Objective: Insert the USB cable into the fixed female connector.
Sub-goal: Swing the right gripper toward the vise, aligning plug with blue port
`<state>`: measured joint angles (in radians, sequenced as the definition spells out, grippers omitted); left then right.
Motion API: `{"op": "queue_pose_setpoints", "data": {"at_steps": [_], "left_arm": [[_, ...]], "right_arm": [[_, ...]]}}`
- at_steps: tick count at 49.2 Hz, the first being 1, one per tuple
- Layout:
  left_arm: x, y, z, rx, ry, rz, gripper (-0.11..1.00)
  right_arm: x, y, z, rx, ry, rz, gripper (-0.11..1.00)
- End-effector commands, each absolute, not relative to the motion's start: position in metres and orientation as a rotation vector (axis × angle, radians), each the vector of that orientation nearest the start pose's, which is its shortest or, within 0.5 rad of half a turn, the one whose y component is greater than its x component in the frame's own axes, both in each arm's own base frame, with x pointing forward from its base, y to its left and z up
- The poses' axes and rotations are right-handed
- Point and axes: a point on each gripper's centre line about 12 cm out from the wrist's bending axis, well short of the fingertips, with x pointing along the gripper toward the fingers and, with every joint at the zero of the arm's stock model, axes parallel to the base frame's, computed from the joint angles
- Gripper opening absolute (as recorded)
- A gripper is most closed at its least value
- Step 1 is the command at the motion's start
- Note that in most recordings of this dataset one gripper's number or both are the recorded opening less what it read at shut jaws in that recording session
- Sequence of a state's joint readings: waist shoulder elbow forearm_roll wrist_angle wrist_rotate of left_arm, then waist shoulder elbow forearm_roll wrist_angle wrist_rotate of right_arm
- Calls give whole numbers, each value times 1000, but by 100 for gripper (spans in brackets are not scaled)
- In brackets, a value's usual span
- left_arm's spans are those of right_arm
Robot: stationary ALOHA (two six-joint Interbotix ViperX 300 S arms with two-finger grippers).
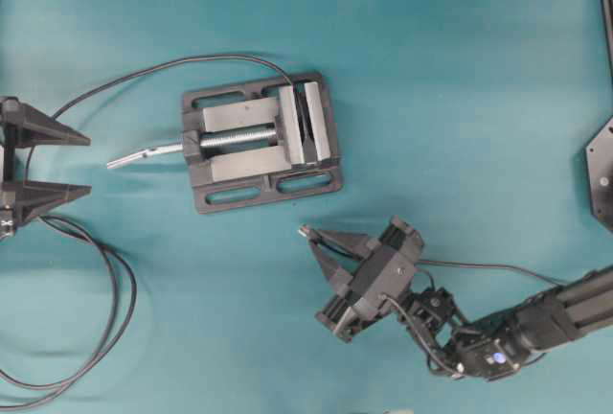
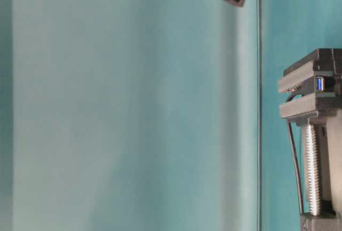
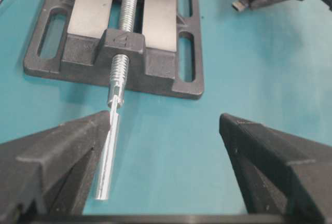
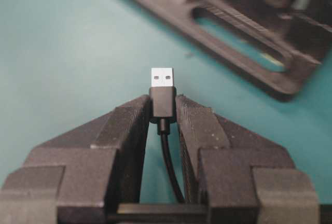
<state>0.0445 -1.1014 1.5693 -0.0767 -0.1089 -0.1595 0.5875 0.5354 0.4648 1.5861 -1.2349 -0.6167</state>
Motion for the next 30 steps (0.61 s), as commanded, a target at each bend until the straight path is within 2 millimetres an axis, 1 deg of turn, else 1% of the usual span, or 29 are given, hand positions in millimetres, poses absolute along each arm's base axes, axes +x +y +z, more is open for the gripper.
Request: {"op": "queue_pose_setpoints", "data": {"at_steps": [1, 16, 30], "left_arm": [[140, 8, 143, -252, 335, 97, 100], [140, 8, 144, -253, 334, 97, 100], [140, 8, 144, -255, 334, 98, 100]], "right_arm": [[389, 124, 81, 138, 248, -868, 21], [388, 121, 81, 176, 234, -1057, 21], [399, 117, 88, 207, 193, -1147, 21]]}}
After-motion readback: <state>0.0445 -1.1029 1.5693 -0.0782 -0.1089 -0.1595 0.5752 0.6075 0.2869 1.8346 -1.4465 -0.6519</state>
